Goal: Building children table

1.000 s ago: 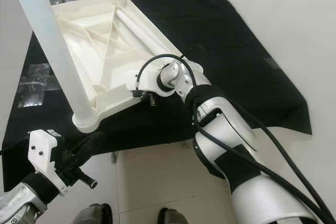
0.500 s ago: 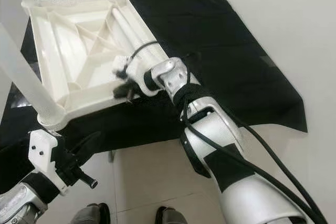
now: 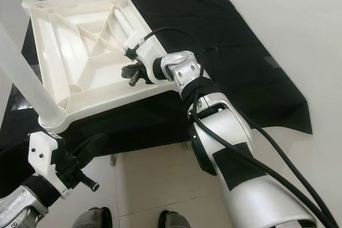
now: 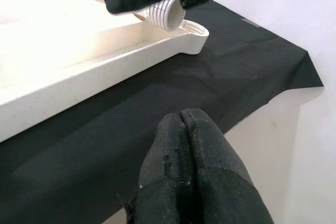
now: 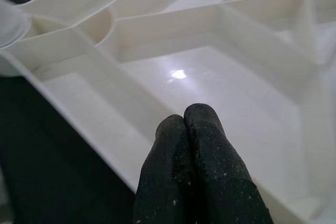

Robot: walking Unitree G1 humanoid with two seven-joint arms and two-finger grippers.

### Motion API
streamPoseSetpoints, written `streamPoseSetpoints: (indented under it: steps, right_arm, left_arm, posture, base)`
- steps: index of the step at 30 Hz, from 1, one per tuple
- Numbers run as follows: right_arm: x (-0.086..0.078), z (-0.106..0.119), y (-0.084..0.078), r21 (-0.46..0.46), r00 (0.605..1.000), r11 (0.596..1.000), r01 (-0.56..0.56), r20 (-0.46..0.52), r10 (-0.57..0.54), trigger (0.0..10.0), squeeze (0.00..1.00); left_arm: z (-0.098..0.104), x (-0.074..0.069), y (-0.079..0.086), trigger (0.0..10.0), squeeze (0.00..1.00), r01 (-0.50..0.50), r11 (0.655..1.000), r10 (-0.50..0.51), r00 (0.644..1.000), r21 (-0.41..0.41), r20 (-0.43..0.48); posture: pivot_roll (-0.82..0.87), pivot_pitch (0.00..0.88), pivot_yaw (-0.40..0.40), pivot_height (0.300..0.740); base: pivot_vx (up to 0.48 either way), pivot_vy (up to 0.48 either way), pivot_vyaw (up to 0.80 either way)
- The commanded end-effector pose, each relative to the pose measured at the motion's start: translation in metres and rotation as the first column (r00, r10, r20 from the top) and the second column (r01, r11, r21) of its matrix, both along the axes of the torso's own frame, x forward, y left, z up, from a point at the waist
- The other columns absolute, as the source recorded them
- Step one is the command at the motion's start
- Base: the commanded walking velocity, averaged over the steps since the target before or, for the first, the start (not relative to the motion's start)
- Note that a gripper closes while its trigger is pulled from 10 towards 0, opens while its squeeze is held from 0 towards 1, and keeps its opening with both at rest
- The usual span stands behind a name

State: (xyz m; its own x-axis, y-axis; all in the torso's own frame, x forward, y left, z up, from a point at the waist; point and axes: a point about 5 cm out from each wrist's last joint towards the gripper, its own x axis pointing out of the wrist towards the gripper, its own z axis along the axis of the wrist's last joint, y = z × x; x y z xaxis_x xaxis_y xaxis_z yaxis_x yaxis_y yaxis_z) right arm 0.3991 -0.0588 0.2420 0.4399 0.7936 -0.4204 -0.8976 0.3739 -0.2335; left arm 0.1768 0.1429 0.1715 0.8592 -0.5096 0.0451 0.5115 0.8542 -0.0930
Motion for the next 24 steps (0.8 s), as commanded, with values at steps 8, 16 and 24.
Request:
streamPoseSetpoints:
  steps: [8,16,24]
  right_arm:
    - [-0.014,-0.027,-0.001,-0.225,0.972,0.946,-0.231,-0.100,0.213,10.0,1.00]
    - [-0.013,-0.027,0.014,-0.264,0.981,0.946,-0.189,-0.095,0.169,10.0,0.00]
    - [-0.012,-0.031,0.023,-0.322,0.992,0.940,-0.115,-0.090,0.091,10.0,0.00]
  left_arm:
    - [0.000,-0.002,0.000,10.0,0.00,0.009,1.000,-0.009,1.000,0.009,0.000]
    - [0.001,-0.004,-0.002,10.0,0.00,0.009,1.000,-0.009,1.000,0.006,0.001]
    - [0.003,-0.006,-0.006,10.0,0.00,0.007,1.000,-0.007,1.000,-0.003,0.004]
  posture:
    - [0.14,0.192,-0.118,0.740]
    - [0.14,0.209,-0.136,0.740]
    - [0.14,0.222,-0.153,0.740]
  base:
    - [0.000,0.000,0.00]
    - [0.000,0.000,0.00]
    - [0.000,0.000,0.00]
